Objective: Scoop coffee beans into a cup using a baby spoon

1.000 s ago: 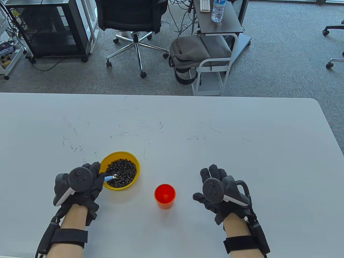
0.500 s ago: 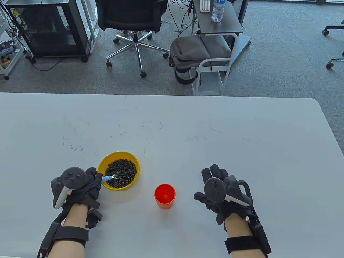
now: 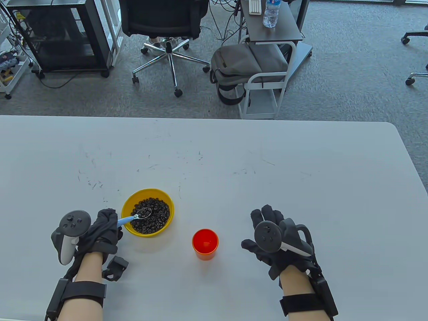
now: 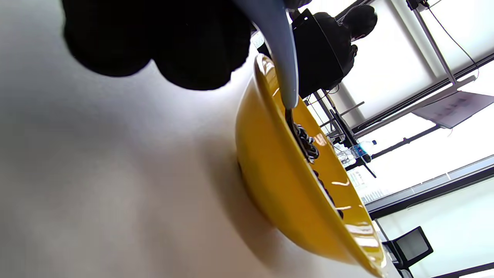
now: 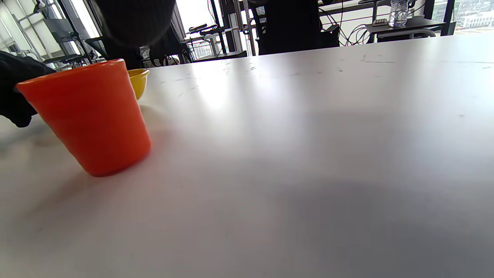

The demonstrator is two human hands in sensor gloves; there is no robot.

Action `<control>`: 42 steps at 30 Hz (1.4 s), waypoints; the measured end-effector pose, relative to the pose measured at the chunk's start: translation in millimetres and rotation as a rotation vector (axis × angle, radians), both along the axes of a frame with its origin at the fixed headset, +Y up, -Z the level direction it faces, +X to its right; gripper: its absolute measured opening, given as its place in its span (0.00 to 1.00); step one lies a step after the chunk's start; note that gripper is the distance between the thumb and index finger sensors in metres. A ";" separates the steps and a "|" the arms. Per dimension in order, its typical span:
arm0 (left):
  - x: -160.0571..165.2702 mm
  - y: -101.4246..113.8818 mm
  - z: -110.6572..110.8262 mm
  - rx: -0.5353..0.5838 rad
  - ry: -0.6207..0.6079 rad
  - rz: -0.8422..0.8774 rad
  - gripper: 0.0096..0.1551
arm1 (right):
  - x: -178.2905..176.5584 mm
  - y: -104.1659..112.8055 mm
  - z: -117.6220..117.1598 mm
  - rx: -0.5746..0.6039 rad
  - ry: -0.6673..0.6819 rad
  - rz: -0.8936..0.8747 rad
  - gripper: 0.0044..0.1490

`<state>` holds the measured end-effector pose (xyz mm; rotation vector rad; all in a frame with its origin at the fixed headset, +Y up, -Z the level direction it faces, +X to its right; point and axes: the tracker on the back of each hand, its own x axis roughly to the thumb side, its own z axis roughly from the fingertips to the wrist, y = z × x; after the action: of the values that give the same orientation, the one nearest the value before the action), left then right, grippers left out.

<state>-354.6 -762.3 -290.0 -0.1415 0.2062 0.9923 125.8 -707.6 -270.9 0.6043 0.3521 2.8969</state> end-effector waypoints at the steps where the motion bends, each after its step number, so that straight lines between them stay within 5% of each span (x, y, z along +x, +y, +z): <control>1: -1.9 0.9 0.5 0.017 0.013 0.029 0.29 | -0.2 0.0 0.0 0.001 0.001 0.000 0.57; 9: 2.1 15.4 -1.0 0.118 -0.027 0.086 0.28 | -0.1 0.5 0.2 0.002 0.001 -0.009 0.57; 22: 77.7 45.4 2.3 0.184 -0.391 0.119 0.27 | 0.1 1.6 0.4 0.002 0.003 -0.015 0.57; 33: 134.9 43.1 16.2 0.182 -0.629 -0.014 0.26 | 0.0 2.2 1.2 0.000 0.007 -0.018 0.57; 42: 145.1 50.7 22.4 0.325 -0.717 -0.097 0.24 | 0.1 2.8 1.6 0.003 0.008 -0.023 0.57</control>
<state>-209.5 -711.6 -267.6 -0.1786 -0.5961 0.8124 125.9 -704.9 -269.3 0.6171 0.3397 2.8739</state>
